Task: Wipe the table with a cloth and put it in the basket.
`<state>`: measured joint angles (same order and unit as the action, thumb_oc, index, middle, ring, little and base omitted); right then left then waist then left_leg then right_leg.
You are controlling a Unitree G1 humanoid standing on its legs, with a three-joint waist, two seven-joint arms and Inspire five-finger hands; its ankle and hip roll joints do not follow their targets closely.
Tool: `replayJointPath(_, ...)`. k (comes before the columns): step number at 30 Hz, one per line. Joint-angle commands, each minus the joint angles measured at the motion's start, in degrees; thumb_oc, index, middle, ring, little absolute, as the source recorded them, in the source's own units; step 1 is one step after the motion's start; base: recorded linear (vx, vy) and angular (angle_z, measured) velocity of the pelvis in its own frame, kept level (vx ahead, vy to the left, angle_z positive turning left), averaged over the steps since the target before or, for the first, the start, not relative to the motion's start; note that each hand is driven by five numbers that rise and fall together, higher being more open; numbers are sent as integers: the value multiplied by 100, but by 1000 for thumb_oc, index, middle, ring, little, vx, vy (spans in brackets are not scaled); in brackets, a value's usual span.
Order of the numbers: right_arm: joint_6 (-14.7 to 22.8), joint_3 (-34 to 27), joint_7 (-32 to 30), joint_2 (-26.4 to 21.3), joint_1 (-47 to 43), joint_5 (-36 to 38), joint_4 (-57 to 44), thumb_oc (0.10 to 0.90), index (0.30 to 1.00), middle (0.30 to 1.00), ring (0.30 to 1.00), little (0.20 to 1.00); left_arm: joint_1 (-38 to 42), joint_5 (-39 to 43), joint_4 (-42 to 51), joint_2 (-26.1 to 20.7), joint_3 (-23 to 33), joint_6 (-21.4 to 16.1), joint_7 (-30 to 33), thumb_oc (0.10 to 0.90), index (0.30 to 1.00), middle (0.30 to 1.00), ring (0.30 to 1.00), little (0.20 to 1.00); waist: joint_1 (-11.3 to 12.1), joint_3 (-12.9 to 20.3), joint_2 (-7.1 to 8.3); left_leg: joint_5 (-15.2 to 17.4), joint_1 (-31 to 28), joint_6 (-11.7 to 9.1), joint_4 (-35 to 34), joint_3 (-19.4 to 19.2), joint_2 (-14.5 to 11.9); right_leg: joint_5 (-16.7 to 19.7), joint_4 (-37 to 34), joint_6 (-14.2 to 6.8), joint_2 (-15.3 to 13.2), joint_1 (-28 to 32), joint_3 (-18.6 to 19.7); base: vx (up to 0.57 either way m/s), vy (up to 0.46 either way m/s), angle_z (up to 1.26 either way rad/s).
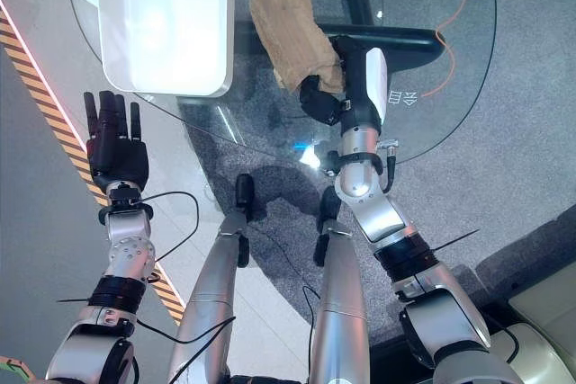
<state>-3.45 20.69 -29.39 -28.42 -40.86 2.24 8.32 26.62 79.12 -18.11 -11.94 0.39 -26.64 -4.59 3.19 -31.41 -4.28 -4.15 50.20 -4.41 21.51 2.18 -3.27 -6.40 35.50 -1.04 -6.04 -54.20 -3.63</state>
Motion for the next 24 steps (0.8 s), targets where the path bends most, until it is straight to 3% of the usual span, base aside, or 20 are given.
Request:
replayJointPath(1, 1055, -444, 28, 217, -238, -345, -1459, 100, 300, 300, 300, 200, 13, -637, 822, -318, 155, -249, -263, 800, 900, 900, 900, 900, -17, 161, 2, 391, -11, 408, 352, -202, 295, 210, -306, -115, 4, 206, -332, 0, 0, 0)
replayJointPath(16, 1434, -648, 457, 300, 125, -180, -2087, 100, 300, 300, 300, 200, -61, -915, 1929, -494, -12, 192, -654, 800, 900, 900, 900, 900, -53, 161, 69, 424, -30, 425, 412, -212, 282, 281, -340, -150, -24, 240, -342, 0, 0, 0)
replayJointPath(24, 1560, -582, 646, 338, 125, -23, -2250, 100, 300, 300, 300, 200, 140, -1006, 2144, -597, -226, 734, -686, 800, 900, 900, 900, 900, -88, 161, 116, 408, -16, 426, 433, -215, 272, 310, -324, -166, -17, 229, -339, 0, 0, 0)
